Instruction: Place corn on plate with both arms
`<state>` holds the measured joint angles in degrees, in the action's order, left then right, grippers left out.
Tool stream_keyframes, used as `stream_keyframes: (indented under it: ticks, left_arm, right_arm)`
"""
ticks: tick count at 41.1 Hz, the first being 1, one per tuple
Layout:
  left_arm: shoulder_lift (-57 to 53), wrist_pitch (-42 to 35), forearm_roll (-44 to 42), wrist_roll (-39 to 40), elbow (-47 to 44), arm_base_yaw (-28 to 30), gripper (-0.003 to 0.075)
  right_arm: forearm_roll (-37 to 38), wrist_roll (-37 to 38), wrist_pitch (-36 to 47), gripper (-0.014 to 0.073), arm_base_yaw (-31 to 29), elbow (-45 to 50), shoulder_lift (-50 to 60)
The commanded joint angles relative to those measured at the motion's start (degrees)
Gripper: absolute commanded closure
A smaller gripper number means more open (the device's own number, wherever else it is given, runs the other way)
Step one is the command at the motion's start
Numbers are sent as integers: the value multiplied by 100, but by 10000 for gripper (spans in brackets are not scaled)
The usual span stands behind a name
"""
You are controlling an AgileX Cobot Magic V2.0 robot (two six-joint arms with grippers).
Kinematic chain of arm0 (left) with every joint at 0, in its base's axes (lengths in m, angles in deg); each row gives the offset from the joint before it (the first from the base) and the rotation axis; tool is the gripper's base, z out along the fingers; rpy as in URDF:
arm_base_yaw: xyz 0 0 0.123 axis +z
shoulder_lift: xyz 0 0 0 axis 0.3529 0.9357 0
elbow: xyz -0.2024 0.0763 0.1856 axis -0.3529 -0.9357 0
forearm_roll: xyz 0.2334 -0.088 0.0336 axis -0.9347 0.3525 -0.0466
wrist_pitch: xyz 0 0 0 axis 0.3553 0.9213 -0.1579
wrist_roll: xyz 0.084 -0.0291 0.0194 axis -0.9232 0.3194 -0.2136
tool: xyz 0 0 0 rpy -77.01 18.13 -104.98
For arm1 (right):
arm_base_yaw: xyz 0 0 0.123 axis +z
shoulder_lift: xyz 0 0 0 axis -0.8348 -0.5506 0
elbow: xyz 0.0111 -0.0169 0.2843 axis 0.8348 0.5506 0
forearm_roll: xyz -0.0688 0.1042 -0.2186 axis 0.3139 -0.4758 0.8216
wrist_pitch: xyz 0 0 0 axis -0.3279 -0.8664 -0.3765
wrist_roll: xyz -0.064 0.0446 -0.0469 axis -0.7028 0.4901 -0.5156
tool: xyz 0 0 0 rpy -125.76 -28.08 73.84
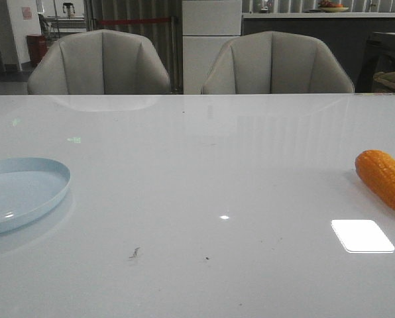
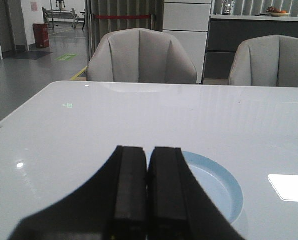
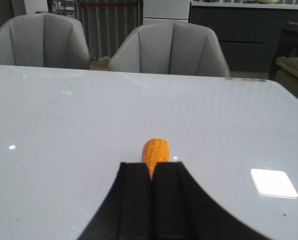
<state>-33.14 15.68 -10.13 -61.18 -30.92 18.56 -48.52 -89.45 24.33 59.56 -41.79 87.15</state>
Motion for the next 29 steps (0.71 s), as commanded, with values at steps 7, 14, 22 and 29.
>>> stream_keyframes:
  ticks: [7,14,22,29]
  left_arm:
    - [-90,-452,8,57,-203,-45,624]
    - [-90,-452,8,57,-203,-45,624]
    - [-90,-503,8,57,-203,-45,624]
    - [-90,-892,8,57,-203,-45,624]
  right_arm:
    - [-22,-46,497,538,22,-152,74]
    - [-22,-46,497,538,22,-152,74]
    - [-22,-46,519,538,22,-152,74]
    - [-22,-46,512,538,22,-152,74]
